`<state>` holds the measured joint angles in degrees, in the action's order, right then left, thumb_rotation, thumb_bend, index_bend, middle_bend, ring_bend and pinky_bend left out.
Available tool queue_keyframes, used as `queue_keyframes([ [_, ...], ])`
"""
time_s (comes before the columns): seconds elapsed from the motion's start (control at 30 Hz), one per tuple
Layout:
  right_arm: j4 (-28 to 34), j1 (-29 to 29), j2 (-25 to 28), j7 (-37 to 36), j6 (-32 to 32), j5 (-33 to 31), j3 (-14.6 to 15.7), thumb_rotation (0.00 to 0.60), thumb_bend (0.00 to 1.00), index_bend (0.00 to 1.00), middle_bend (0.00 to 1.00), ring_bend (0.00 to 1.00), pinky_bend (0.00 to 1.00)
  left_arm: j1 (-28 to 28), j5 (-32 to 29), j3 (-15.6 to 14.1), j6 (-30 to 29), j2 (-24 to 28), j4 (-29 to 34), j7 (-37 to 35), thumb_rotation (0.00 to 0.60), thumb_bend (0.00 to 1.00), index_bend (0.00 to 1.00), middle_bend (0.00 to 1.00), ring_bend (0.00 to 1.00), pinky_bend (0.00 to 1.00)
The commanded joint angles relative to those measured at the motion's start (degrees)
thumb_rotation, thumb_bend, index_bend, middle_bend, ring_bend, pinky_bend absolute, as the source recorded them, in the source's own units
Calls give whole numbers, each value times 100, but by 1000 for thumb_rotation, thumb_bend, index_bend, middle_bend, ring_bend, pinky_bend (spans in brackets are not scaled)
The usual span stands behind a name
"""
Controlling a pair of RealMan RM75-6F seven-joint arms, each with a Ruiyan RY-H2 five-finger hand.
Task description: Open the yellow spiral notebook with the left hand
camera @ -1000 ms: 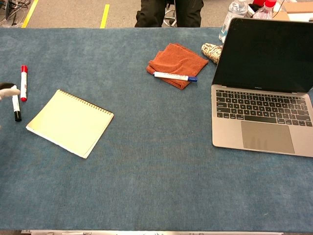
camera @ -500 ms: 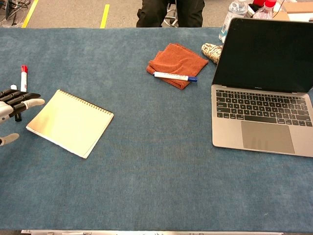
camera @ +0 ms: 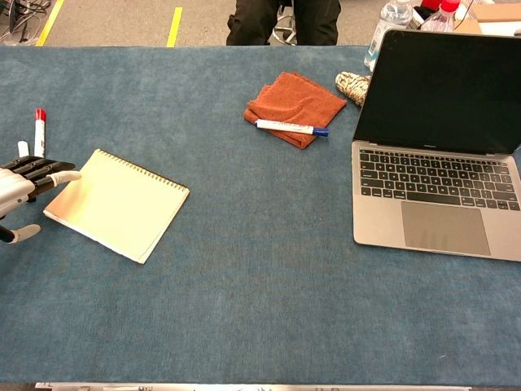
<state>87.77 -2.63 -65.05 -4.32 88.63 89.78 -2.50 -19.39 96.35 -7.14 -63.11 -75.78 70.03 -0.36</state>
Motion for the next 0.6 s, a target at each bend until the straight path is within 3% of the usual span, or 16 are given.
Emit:
queue_keyframes([
  [0.03, 6, 2, 2, 6, 5, 3, -2, 600, 189, 138, 175, 99, 177, -15, -4, -23, -25, -116, -171, -103, 600, 295, 0, 0, 0, 0],
  [0.6, 45, 16, 17, 43, 10, 0, -1, 600, 189, 138, 175, 99, 178, -141, -35, -46, -56, -505, -702, -434, 600, 295, 0, 0, 0, 0],
])
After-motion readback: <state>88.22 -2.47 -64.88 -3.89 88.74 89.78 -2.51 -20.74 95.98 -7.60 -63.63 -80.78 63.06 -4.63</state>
